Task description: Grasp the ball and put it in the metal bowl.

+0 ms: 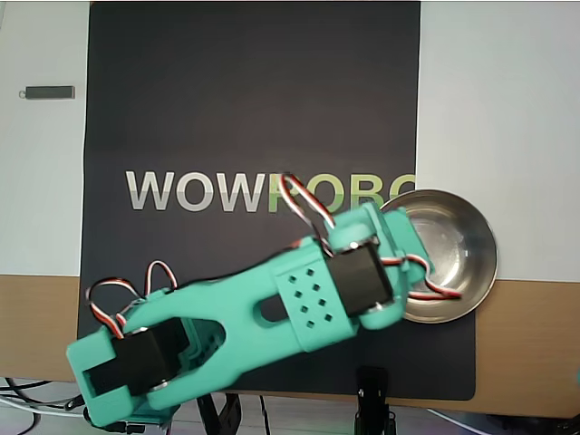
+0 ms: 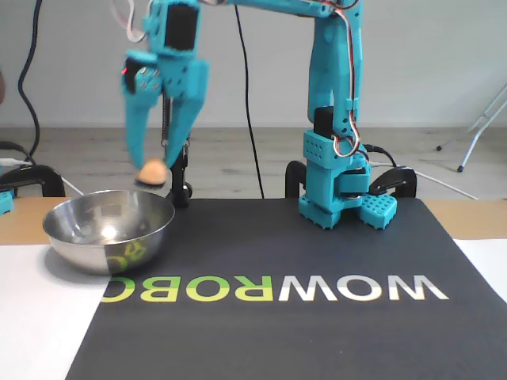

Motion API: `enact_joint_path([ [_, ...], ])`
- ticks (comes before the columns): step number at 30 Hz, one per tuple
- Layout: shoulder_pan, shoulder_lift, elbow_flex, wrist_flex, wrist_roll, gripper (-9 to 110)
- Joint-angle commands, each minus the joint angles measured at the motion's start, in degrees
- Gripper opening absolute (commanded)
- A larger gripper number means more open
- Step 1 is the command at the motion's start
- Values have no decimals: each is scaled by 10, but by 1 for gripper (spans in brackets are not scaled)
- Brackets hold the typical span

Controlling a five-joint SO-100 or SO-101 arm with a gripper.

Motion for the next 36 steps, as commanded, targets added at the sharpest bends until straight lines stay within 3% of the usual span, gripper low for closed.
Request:
enact_joint_path([
  [1,-1,-10,-10,-30,1,13],
  [19,5,-77,-10,-126,0,13],
  [36,11,-77,-9,-128,-4,13],
])
